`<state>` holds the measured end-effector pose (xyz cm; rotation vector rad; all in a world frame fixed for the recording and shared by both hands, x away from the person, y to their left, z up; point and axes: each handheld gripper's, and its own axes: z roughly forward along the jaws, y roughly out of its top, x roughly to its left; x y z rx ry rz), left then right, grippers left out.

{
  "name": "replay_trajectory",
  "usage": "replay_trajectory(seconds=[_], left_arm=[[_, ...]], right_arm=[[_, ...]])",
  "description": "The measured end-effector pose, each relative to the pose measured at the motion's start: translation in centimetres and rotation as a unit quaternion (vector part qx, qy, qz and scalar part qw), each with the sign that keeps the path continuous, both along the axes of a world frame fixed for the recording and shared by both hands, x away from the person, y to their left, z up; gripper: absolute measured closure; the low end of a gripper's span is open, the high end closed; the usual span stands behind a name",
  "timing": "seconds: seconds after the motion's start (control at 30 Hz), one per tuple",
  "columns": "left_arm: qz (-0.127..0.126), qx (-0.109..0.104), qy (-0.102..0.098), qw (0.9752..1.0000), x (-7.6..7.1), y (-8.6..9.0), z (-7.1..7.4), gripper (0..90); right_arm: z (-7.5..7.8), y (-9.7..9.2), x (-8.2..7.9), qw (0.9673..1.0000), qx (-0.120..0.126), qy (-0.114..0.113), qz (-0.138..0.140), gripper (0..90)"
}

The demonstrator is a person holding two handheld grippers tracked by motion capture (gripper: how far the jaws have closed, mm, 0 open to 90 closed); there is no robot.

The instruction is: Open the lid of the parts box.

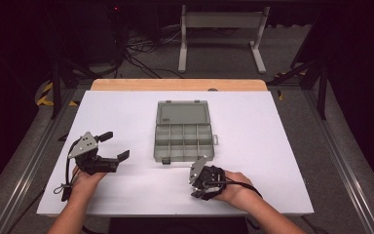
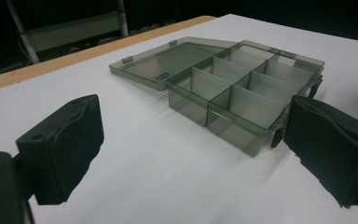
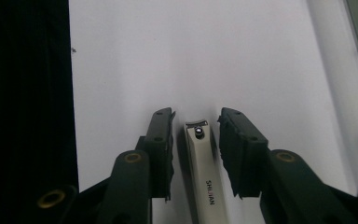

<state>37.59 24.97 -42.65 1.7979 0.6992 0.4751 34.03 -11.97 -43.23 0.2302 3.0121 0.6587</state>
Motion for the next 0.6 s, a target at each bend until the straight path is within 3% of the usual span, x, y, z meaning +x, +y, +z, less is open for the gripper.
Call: replay_trajectory(seconds=[0.07,0.2,0.6], left_arm=[[0.001,0.002,-0.002,1.0000,0.00,0.03,0.02,6.0],[0.001,0.001,-0.002,1.0000,0.01,0.08,0.02,6.0],[0.003,0.000,-0.003,1.0000,0.00,0.12,0.04,6.0]], right_arm=[[-0.01,-0.07,0.22,1.0000,0.003,-0.001,0.005,74.3],[0.00,-0.11,0.39,1.0000,0.001,0.002,0.007,77.3],[0.08,-0.07,0.30,1.0000,-0.001,-0.002,0.005,78.2]])
